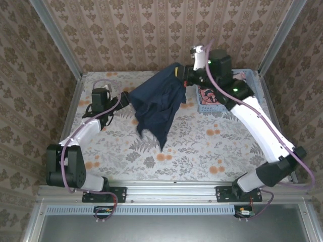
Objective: Fold and stack the mixed laundry pile
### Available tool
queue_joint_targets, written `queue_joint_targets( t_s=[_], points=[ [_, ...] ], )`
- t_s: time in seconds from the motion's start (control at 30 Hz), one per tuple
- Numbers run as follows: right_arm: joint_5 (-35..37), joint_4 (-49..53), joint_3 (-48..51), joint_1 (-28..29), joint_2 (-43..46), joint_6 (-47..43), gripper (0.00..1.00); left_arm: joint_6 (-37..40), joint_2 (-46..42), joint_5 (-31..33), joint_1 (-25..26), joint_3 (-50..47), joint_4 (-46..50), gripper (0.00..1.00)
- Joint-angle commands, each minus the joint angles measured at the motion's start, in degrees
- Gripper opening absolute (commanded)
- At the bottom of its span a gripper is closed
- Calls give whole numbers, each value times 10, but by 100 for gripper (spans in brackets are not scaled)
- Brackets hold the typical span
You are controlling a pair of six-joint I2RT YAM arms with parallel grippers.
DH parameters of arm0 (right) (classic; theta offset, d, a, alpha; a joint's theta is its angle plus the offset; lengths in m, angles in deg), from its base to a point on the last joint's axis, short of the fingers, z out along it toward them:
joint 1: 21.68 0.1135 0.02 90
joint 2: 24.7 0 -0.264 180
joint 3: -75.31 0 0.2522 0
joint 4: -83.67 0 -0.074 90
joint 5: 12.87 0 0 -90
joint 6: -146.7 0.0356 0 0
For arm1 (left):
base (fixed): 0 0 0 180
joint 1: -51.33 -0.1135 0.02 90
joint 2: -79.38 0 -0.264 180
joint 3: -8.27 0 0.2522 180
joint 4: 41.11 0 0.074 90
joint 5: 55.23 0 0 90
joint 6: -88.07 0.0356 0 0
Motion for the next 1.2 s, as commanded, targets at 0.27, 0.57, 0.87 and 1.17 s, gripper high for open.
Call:
queue_joint_targets(
  t_s=[0.27,0.57,0.87,1.17],
  points=[
    [169,25,-6,-34,-260,15,76,27,-86,72,-17,-31,93,100],
    [140,34,152,66,-160,23,77,36,-76,-14,52,-88,199,93],
    [142,3,232,108,-168,121,69,1,-72,77,135,-123,268,92],
    [110,-42,234,81,-170,152,0,0,-22,103,136,-97,201,15]
  ],
)
